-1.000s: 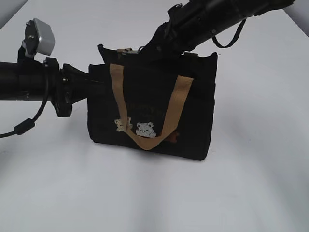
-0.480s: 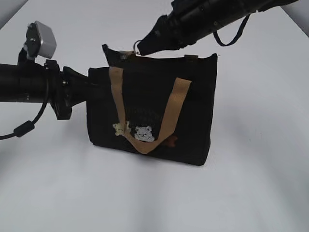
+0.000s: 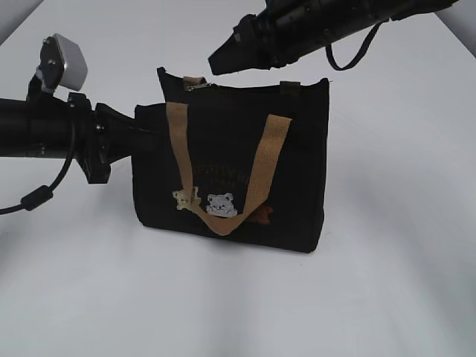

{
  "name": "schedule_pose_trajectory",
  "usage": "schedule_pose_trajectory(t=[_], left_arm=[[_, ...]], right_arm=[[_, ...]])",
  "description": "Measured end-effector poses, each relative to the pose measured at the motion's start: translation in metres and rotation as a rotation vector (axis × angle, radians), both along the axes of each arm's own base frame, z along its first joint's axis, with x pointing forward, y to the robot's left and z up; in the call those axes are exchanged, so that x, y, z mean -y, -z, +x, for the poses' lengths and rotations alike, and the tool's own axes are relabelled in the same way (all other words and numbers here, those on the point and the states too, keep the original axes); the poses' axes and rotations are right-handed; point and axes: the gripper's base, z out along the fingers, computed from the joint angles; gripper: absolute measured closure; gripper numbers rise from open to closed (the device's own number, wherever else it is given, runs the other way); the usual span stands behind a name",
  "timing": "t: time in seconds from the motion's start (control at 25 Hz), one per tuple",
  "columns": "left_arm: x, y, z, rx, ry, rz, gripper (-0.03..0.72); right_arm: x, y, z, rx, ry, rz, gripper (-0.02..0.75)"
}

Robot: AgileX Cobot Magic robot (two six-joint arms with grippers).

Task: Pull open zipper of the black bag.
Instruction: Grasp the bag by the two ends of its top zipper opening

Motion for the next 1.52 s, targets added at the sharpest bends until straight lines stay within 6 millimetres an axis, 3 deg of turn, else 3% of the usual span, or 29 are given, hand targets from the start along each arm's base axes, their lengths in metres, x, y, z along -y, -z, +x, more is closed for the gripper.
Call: schedule_pose_trajectory(t=[0.16, 0.32, 0.44, 0.72, 0.92, 1.16, 1.52], left_arm=[[0.0, 0.0, 0.0, 0.0, 0.0, 0.0, 0.614], [0.0, 0.0, 0.0, 0.0, 0.0, 0.0, 0.614], [0.0, 0.0, 0.0, 0.0, 0.0, 0.0, 0.614], [0.0, 0.0, 0.0, 0.0, 0.0, 0.0, 0.614], [0.0, 0.0, 0.0, 0.0, 0.0, 0.0, 0.614], [0.0, 0.0, 0.0, 0.0, -0.001, 0.001, 0.614], [0.0, 0.0, 0.0, 0.0, 0.0, 0.001, 0.614]], right_arm=[[0.001, 0.004, 0.005, -0.017, 0.062, 0.011, 0.428], [-0.002, 0.023, 0.012, -0.099, 0.095, 0.031, 0.387], [-0.002, 0.03, 0.015, -0.112, 0.106, 0.027, 0.383], [-0.004, 0.022, 0.017, -0.069, 0.077, 0.031, 0.381], [-0.005, 0.02, 0.018, 0.019, 0.025, -0.01, 0.407], [-0.019, 0.024, 0.011, 0.103, -0.049, -0.104, 0.414], [-0.02, 0.024, 0.013, 0.153, -0.025, -0.149, 0.464]])
